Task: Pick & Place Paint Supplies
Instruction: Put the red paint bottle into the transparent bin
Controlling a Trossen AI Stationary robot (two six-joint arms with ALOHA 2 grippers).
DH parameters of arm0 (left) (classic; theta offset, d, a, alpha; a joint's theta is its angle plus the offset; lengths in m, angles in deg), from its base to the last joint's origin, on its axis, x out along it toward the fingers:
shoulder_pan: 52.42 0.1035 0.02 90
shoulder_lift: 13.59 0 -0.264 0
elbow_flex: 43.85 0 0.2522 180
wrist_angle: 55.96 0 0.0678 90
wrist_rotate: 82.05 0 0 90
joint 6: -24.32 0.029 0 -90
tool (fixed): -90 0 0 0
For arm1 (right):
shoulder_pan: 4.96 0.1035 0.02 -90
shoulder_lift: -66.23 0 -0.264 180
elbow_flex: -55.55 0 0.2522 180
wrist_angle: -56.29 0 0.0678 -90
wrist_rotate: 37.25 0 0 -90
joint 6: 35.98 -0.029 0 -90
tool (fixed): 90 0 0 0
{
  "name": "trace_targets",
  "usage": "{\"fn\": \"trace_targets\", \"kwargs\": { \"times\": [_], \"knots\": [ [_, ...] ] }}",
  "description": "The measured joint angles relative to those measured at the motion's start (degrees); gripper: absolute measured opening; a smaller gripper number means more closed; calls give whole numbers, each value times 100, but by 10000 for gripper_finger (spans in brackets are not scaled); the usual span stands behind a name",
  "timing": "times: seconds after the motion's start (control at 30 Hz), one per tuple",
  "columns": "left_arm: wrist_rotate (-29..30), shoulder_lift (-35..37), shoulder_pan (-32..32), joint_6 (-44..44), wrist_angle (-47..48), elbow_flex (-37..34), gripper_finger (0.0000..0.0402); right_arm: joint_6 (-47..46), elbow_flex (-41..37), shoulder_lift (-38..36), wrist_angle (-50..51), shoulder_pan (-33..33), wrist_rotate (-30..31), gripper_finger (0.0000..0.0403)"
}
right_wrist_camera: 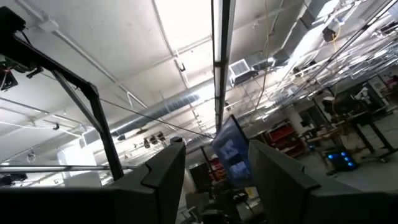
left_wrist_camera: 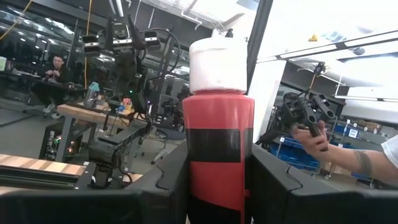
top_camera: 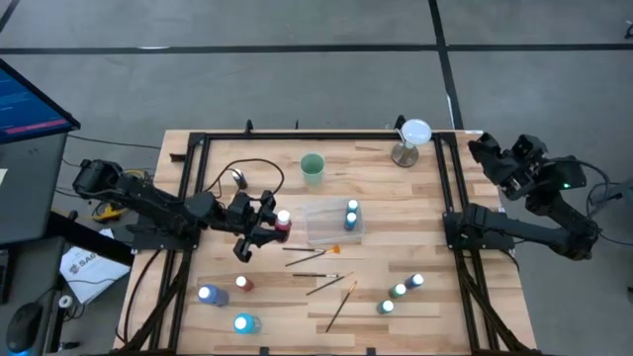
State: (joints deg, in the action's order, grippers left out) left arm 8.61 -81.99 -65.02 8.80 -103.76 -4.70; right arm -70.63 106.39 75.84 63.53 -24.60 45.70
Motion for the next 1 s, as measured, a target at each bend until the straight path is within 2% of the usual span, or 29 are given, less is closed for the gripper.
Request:
{"fn": "trace_targets", "kwargs": {
  "times": [0.2, 0.27, 0.37, 0.5, 0.67, 0.8, 1.0],
  "knots": [
    [28, 0, 2, -19, 0, 0, 114, -532, 2, 43, 34, 0, -39, 172],
    [30, 0, 2, -21, 0, 0, 114, -568, 2, 110, 110, 0, 114, 172],
    [27, 0, 2, -21, 0, 0, 114, -560, 13, 531, 227, 0, 250, 171],
    [27, 0, 2, -21, -2, 0, 114, -384, 123, 2006, 310, 48, 159, 171],
    [64, 0, 2, -21, 0, 0, 114, 549, 782, 4103, 455, 316, -293, 182],
    [108, 0, 2, -21, 0, 0, 114, 1206, 1727, 5438, 369, 719, -359, 201],
    [149, 0, 2, -21, 3, 2, 114, 2493, 3547, 6827, 1418, 1363, -359, 240]
  ]
}}
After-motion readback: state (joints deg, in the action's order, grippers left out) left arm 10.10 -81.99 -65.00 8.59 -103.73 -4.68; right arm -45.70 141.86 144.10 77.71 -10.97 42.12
